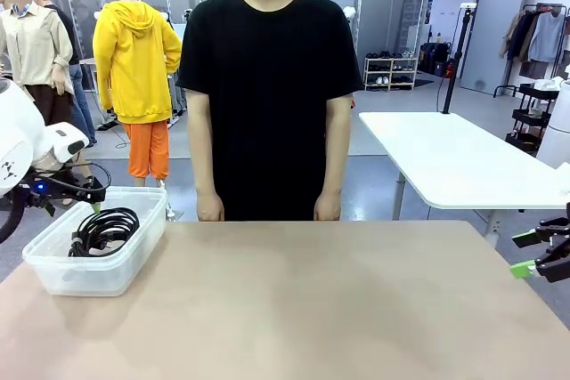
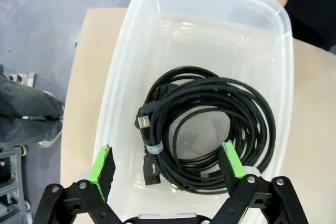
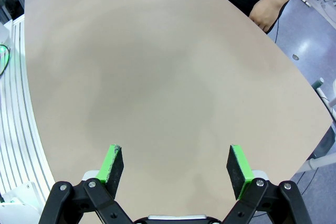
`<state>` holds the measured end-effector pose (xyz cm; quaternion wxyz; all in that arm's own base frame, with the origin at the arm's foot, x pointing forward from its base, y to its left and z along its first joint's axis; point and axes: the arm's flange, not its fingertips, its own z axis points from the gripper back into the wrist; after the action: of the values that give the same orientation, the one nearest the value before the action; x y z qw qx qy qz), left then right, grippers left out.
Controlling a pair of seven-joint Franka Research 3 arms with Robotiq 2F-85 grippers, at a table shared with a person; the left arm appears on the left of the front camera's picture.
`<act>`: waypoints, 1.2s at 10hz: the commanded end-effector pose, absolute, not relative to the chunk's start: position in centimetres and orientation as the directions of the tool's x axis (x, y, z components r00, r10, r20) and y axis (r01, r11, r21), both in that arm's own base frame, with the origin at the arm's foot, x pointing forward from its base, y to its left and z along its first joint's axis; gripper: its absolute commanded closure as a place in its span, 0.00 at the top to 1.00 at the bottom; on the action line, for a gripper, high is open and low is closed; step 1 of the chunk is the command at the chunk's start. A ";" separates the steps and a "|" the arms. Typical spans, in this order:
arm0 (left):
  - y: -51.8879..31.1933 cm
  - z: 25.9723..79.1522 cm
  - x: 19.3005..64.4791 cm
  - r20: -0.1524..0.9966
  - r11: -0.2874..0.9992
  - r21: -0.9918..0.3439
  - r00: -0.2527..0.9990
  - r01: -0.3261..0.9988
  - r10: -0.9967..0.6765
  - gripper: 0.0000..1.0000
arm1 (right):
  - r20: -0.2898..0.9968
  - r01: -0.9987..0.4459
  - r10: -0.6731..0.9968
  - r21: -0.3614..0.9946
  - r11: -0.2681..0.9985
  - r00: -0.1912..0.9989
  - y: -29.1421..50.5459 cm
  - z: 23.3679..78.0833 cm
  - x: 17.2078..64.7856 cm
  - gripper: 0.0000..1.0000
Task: Organize and store the cables.
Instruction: Place the USB Extension Cable into the Organizing box.
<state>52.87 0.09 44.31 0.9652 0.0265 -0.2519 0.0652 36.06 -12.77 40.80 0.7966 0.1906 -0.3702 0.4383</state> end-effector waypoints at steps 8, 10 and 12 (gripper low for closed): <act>0.2 44.1 53.2 0.498 0.989 0.012 0.859 -0.145 0.120 1.00 | 0.764 -0.834 0.540 -0.004 0.552 0.354 -12.7 41.1 36.2 1.00; 0.2 44.1 53.2 0.498 0.989 0.012 0.859 -0.145 0.120 1.00 | 0.764 -0.834 0.540 -0.004 0.552 0.354 -12.7 41.1 36.2 1.00; 0.2 44.1 53.2 0.498 0.989 0.012 0.859 -0.145 0.120 1.00 | 0.764 -0.834 0.540 -0.004 0.552 0.354 -12.7 41.1 36.2 1.00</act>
<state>52.92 0.28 44.03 0.9655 0.0263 -0.2501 0.0674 36.06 -12.77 40.81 0.7966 0.1905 -0.3703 0.4382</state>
